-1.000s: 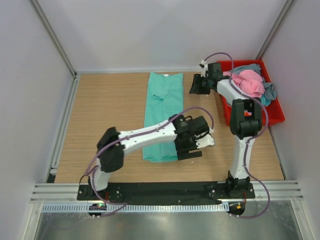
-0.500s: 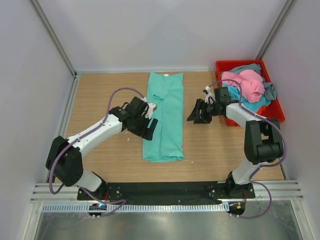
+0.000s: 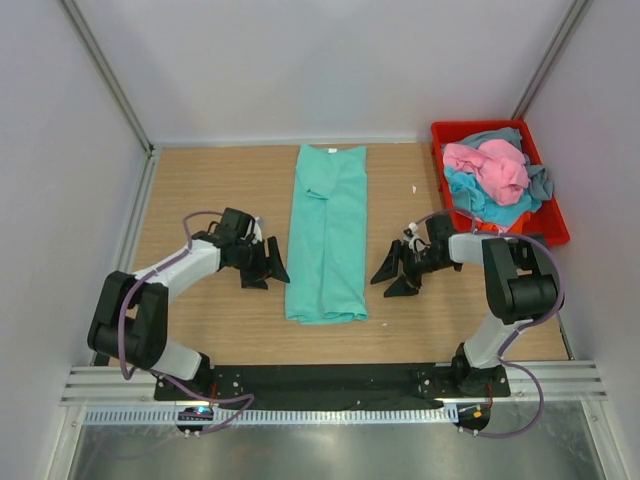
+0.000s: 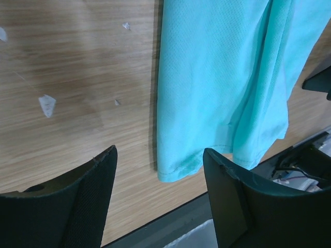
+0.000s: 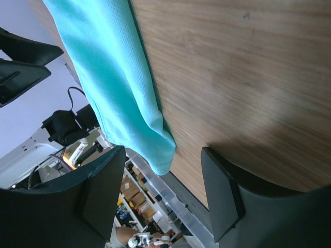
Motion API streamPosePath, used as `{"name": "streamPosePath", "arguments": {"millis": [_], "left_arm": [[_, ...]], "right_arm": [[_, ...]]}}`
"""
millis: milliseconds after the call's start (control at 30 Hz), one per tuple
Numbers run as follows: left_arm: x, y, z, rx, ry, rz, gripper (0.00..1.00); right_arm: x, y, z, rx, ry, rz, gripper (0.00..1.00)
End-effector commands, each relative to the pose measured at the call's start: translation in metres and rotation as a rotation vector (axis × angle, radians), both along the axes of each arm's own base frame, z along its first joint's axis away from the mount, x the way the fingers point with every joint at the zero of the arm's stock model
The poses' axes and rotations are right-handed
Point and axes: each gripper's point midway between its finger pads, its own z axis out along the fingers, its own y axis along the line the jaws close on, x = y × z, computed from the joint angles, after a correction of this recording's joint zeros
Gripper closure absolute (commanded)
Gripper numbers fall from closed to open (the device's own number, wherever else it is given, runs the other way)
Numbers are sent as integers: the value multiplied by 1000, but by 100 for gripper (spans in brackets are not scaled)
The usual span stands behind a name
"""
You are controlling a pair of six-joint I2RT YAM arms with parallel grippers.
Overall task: Fold and stack the t-shirts
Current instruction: Fold the tshirt
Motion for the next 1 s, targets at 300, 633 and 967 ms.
{"name": "streamPosePath", "arguments": {"millis": [300,633,967], "left_arm": [[-19,-19,-27,-109,177,46,37],[-42,-26,-49,-81,259,6,42],[-62,-29,-55,-58,293,-28,56]], "right_arm": [[-44,14,-8,-43,167,114,36],[-50,46,-15,-11,213,196,40],[-53,52,-12,-1,196,212,42]]}}
